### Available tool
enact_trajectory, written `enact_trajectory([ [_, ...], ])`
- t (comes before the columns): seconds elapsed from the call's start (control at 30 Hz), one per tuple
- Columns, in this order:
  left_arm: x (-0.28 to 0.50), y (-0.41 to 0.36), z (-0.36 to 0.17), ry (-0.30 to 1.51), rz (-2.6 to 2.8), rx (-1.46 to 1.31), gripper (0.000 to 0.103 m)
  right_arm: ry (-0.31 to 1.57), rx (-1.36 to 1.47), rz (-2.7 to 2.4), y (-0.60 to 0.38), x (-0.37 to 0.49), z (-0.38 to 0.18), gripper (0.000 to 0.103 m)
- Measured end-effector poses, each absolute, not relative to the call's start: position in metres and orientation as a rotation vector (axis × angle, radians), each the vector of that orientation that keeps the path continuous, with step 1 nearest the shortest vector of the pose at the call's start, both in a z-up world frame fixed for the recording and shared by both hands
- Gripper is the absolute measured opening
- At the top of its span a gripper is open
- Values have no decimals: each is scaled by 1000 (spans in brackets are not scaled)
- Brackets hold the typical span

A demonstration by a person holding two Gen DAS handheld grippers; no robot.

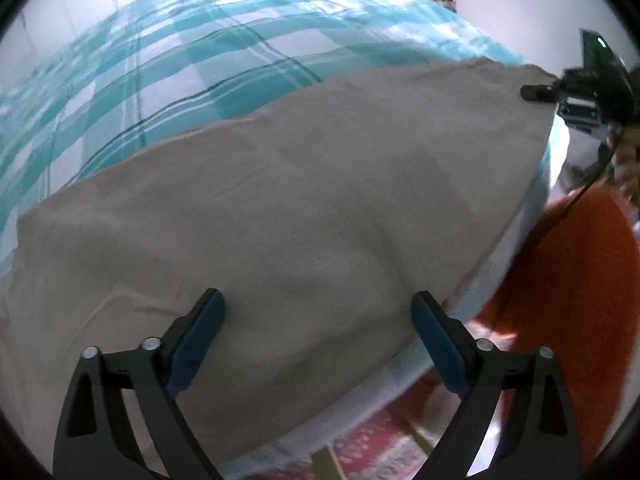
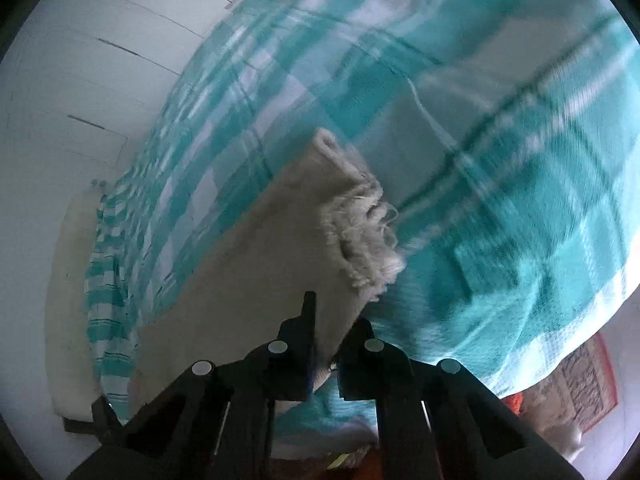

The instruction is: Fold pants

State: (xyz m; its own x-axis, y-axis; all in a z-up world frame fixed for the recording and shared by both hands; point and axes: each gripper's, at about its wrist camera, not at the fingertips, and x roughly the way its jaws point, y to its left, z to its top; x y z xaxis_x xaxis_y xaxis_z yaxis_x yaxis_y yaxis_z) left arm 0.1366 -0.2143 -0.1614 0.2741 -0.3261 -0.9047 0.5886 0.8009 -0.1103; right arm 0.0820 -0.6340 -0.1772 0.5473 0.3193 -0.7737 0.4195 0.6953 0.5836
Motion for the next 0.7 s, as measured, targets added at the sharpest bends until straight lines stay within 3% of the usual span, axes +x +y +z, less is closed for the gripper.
enact_trajectory([
  [0.23, 170, -86, -116, 1086, -482, -31, 93, 776, 685, 127, -564, 75, -52, 7],
  [0.47, 171, 46, -118, 1035, -265, -293, 93, 716, 413, 396, -406, 92, 46, 7],
  [0.6, 159, 95, -126, 1014, -175, -374, 93, 750, 289, 551, -298, 106, 44, 8],
  [0.7, 150, 126, -130, 994, -108, -415, 93, 825, 253, 673, -218, 116, 9, 19],
])
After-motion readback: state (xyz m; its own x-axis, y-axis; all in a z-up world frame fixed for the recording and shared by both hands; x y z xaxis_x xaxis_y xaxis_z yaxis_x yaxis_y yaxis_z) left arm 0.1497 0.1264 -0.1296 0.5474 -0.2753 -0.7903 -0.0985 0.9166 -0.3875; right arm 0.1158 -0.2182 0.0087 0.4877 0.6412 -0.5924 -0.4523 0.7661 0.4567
